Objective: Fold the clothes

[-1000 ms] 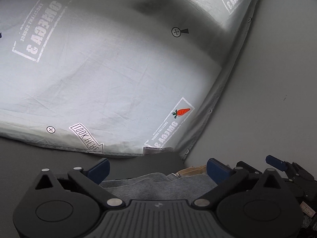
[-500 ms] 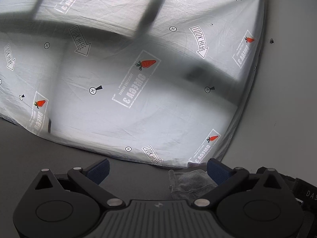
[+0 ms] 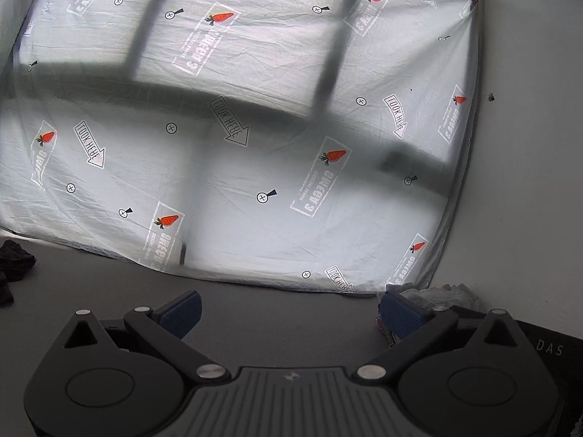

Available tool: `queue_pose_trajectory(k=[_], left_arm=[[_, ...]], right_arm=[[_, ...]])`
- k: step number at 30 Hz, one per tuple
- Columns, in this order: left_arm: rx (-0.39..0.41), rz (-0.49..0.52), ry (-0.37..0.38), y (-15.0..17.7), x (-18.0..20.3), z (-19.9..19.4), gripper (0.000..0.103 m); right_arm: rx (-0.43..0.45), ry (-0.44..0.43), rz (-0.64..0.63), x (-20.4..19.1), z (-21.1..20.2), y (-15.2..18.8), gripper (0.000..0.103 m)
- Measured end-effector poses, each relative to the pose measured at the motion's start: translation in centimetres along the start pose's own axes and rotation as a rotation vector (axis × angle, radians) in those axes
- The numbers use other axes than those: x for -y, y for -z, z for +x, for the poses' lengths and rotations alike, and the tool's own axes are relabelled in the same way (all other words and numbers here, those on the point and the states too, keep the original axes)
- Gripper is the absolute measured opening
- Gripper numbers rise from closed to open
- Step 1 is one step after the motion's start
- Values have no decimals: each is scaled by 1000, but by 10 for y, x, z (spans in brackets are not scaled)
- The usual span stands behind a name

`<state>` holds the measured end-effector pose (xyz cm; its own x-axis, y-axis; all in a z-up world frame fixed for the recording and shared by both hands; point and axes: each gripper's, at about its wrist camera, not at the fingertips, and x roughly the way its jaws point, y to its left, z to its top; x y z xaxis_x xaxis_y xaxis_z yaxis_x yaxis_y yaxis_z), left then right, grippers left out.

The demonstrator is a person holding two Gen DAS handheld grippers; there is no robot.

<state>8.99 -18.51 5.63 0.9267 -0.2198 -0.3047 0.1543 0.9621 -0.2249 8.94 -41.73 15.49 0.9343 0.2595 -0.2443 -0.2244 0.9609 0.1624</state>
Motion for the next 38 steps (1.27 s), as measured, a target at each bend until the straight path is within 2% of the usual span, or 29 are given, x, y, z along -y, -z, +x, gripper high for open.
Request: queue_pose_trajectory(k=[2, 5, 9, 13, 16, 18, 26, 38], left_arm=[[-31, 29, -36, 0, -31, -25, 103], [-101, 83, -90, 3, -69, -57, 103], [-178, 146, -156, 12, -99, -92, 103], [-266, 114, -198, 24, -126, -118, 103], [-297, 121, -231, 35, -136, -131, 103], [-309, 90, -228, 41, -143, -137, 103], [-311, 61, -240, 46, -155, -149, 103], [-316, 61, -231, 46, -156, -144, 103]], right_arm=[[-26, 13, 14, -34, -4, 21, 103], [-65, 78, -40, -82, -14, 54, 103], [-121, 158, -82, -132, -27, 89, 102], [-191, 190, -75, -173, -38, 112, 102], [-244, 220, -107, -196, -43, 125, 102], [-256, 210, -137, -209, -48, 133, 102], [-300, 161, -202, -236, -52, 149, 102], [-313, 193, -210, -235, -47, 149, 102]])
